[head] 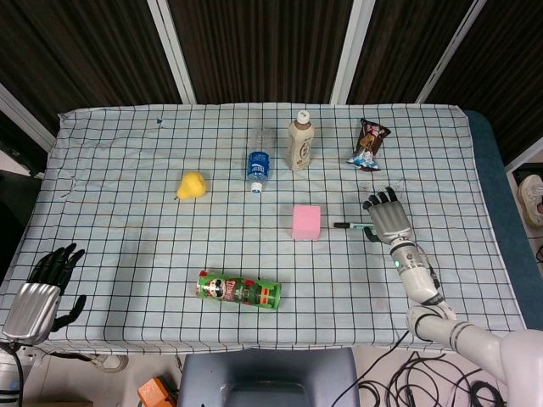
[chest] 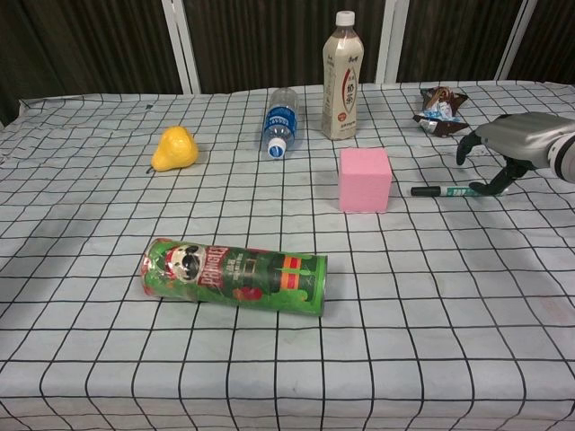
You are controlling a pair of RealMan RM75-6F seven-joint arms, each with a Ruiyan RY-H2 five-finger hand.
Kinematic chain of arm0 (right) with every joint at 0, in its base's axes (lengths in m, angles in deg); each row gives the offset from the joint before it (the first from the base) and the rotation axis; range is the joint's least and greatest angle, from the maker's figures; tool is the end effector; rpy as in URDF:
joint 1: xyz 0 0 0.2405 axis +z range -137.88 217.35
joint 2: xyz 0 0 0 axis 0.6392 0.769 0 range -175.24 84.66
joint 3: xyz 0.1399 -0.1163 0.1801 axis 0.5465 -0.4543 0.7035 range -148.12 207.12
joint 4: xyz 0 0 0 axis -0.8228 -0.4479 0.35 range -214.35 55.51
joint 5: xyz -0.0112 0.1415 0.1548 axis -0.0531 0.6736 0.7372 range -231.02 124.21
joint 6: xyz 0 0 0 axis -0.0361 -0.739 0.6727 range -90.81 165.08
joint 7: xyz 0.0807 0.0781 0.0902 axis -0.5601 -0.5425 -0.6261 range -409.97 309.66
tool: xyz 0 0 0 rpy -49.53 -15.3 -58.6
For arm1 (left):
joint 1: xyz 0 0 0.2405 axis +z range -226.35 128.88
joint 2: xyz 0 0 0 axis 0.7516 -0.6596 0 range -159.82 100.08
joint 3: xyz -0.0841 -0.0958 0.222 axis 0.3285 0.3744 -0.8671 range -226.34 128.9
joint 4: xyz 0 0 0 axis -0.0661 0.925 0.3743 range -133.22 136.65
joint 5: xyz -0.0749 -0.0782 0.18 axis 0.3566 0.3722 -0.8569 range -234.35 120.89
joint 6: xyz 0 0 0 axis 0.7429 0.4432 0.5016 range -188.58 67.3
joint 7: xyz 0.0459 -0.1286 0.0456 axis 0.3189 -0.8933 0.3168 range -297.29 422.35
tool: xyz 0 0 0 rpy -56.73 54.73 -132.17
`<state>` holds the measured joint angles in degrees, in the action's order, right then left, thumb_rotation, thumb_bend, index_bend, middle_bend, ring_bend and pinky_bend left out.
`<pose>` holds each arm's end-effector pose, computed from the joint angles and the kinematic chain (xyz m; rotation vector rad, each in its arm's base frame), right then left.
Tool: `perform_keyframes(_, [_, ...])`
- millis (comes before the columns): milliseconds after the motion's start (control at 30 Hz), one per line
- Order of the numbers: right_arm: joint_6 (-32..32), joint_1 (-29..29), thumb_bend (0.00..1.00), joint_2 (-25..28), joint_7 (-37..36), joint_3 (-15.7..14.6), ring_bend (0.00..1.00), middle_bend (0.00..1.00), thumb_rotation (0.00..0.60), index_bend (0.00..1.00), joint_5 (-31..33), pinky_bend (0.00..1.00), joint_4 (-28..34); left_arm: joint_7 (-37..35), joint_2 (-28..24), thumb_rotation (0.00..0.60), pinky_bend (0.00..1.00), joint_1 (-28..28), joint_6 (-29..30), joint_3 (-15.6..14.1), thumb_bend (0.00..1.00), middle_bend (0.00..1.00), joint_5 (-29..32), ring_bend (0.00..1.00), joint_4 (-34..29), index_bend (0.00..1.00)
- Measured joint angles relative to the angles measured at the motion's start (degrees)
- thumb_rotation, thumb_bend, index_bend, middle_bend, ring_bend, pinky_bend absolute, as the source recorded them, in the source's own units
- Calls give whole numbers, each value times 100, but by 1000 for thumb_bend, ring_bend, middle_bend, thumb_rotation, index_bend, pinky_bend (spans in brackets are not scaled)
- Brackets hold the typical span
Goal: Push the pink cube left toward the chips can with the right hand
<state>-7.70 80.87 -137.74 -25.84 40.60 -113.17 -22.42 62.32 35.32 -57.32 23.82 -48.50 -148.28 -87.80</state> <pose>-0.2596 -0.4010 0.0079 1.7402 -0.7912 0.4935 -0.2992 0.1909 0.1443 -1.5438 -0.8398 -0.9445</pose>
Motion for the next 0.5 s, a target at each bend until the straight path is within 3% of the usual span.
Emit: perform_keyframes(500, [-154, 37, 483, -393, -266, -111, 271, 388, 600, 544, -307, 176, -421, -47, -38, 600, 118, -10, -59, -6, 401, 0, 36, 0, -18, 0])
